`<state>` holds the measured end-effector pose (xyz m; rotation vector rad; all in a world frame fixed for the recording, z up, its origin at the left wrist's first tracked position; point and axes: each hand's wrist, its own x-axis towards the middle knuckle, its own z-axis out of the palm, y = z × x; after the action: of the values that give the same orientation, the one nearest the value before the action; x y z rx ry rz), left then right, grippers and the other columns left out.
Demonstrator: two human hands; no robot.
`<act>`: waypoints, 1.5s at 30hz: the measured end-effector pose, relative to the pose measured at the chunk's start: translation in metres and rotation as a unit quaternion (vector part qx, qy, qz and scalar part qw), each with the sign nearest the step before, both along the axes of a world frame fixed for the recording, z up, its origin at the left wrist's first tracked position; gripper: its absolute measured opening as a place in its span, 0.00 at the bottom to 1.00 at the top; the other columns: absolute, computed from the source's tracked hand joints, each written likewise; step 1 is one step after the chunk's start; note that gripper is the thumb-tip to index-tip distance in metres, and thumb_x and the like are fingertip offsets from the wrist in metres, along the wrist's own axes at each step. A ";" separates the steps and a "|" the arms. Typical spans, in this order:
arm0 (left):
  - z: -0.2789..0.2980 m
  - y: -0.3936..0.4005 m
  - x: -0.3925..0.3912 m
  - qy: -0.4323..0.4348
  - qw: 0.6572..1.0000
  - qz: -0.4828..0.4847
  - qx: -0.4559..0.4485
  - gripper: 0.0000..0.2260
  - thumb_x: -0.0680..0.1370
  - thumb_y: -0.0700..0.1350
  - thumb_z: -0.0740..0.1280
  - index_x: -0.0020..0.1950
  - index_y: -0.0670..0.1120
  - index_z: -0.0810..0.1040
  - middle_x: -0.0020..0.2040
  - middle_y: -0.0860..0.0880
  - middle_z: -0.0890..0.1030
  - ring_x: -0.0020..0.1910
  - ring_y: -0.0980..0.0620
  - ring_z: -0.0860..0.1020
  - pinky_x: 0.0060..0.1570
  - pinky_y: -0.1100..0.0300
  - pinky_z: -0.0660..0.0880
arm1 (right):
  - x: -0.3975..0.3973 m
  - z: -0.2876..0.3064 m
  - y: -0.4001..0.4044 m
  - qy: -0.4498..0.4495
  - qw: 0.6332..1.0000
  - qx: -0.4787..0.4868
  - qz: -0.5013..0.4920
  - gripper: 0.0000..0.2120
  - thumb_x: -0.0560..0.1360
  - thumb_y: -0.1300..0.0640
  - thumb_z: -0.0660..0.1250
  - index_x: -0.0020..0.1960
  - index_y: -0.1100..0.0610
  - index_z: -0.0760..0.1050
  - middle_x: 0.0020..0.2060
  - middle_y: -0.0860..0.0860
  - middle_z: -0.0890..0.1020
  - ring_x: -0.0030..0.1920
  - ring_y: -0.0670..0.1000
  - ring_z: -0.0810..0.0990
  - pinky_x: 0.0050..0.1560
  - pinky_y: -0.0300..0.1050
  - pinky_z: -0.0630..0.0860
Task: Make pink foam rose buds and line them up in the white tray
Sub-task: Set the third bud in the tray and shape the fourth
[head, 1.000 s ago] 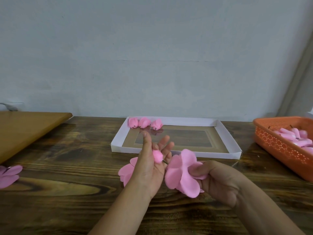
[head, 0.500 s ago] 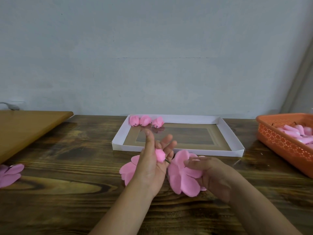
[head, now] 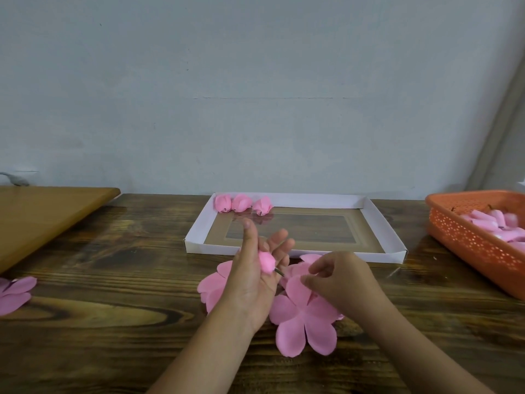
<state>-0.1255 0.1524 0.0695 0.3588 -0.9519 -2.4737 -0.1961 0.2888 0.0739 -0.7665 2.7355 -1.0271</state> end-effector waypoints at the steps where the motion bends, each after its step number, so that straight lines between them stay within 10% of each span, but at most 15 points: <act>1: 0.000 0.000 0.000 0.001 1.000 0.000 0.001 0.21 0.70 0.64 0.67 0.22 0.52 0.76 0.44 0.49 0.88 0.42 0.53 0.87 0.44 0.56 0.75 | 0.002 0.000 0.000 0.011 1.000 0.016 0.000 0.12 0.73 0.48 0.75 0.54 0.52 0.83 0.41 0.45 0.83 0.38 0.41 0.80 0.34 0.34 0.75; 6: 0.001 0.001 0.001 0.000 1.000 -0.003 -0.001 0.22 0.70 0.64 0.67 0.22 0.52 0.75 0.43 0.50 0.88 0.42 0.53 0.87 0.42 0.57 0.75 | 0.016 -0.003 -0.005 0.052 0.993 0.104 0.035 0.13 0.74 0.46 0.69 0.32 0.48 0.75 0.29 0.48 0.79 0.30 0.45 0.76 0.28 0.38 0.68; 10: 0.001 0.002 0.002 0.004 1.000 -0.002 -0.001 0.22 0.70 0.64 0.67 0.22 0.52 0.75 0.43 0.50 0.88 0.41 0.54 0.87 0.41 0.58 0.75 | 0.017 -0.006 -0.007 0.058 0.990 0.129 0.018 0.04 0.76 0.50 0.68 0.46 0.47 0.80 0.37 0.46 0.82 0.36 0.44 0.80 0.33 0.35 0.72; 20: 0.001 0.002 0.001 0.004 1.000 -0.009 0.001 0.22 0.71 0.64 0.67 0.22 0.52 0.75 0.43 0.50 0.88 0.42 0.54 0.87 0.37 0.61 0.78 | 0.025 -0.003 -0.002 0.131 0.981 0.141 0.027 0.15 0.77 0.53 0.65 0.63 0.44 0.77 0.50 0.46 0.83 0.49 0.50 0.81 0.48 0.44 0.80; 29: -0.001 0.001 0.001 0.008 1.000 -0.015 0.004 0.21 0.70 0.64 0.68 0.23 0.52 0.76 0.43 0.50 0.88 0.41 0.54 0.87 0.39 0.59 0.78 | 0.027 -0.003 -0.001 0.151 0.962 0.211 0.079 0.15 0.75 0.58 0.69 0.60 0.50 0.79 0.49 0.47 0.81 0.51 0.53 0.80 0.51 0.48 0.81; 38: -0.001 0.001 0.002 0.013 1.000 -0.017 0.005 0.21 0.70 0.64 0.69 0.24 0.52 0.76 0.44 0.49 0.88 0.41 0.53 0.87 0.33 0.62 0.80 | 0.031 -0.011 0.001 0.127 0.991 0.045 0.012 0.09 0.79 0.54 0.64 0.57 0.50 0.79 0.50 0.48 0.82 0.50 0.50 0.80 0.52 0.45 0.78; 45: 0.001 0.002 0.002 0.007 1.000 -0.015 0.007 0.22 0.71 0.64 0.68 0.23 0.52 0.75 0.43 0.50 0.88 0.40 0.54 0.87 0.35 0.61 0.79 | 0.029 -0.010 0.004 0.134 0.988 0.064 0.034 0.08 0.79 0.53 0.65 0.42 0.45 0.74 0.34 0.43 0.75 0.35 0.42 0.74 0.31 0.35 0.69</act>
<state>-0.1239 0.1541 0.0703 0.3349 -0.9405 -2.5074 -0.1673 0.2932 0.0637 -1.0369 2.9363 -0.7752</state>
